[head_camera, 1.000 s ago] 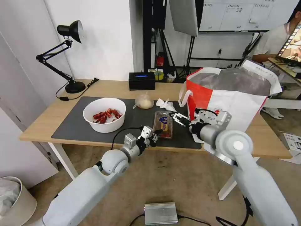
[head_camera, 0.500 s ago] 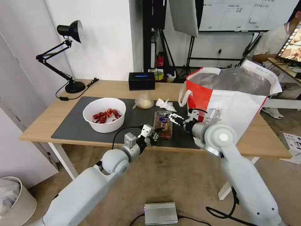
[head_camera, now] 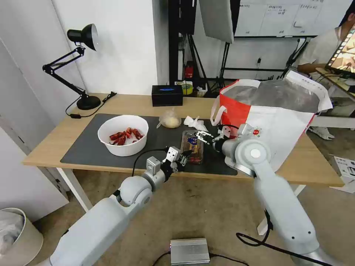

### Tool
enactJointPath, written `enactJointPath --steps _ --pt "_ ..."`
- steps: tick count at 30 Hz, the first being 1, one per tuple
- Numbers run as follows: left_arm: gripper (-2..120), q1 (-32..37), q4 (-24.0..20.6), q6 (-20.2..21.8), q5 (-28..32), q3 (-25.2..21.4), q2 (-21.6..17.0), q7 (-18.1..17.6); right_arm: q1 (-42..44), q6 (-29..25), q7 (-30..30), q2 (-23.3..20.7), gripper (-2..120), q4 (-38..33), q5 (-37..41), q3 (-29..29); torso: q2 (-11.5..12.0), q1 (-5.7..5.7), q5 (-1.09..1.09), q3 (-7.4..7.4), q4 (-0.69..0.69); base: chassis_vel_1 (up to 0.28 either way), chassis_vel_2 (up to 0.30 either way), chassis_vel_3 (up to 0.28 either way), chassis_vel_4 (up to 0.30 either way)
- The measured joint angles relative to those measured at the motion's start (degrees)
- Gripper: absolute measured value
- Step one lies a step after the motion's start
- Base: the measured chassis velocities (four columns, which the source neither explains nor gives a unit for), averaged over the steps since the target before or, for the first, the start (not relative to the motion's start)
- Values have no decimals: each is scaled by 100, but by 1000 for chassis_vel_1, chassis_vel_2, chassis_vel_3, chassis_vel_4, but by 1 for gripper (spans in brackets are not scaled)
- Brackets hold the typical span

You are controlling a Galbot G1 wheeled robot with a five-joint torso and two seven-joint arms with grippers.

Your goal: Pick up the trash from the table and place it into the takeout bag.

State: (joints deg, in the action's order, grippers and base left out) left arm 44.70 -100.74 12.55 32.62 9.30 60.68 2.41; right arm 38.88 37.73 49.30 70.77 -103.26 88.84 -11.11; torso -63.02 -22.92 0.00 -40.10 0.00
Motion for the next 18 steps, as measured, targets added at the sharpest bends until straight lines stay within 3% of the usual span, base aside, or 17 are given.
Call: enactJointPath --steps 18 --pt "0 83 -33 -42 -59 -30 6 12 -131 177 96 276 100 381 -28 58 0 0 0 0 0 0 0 0 0"
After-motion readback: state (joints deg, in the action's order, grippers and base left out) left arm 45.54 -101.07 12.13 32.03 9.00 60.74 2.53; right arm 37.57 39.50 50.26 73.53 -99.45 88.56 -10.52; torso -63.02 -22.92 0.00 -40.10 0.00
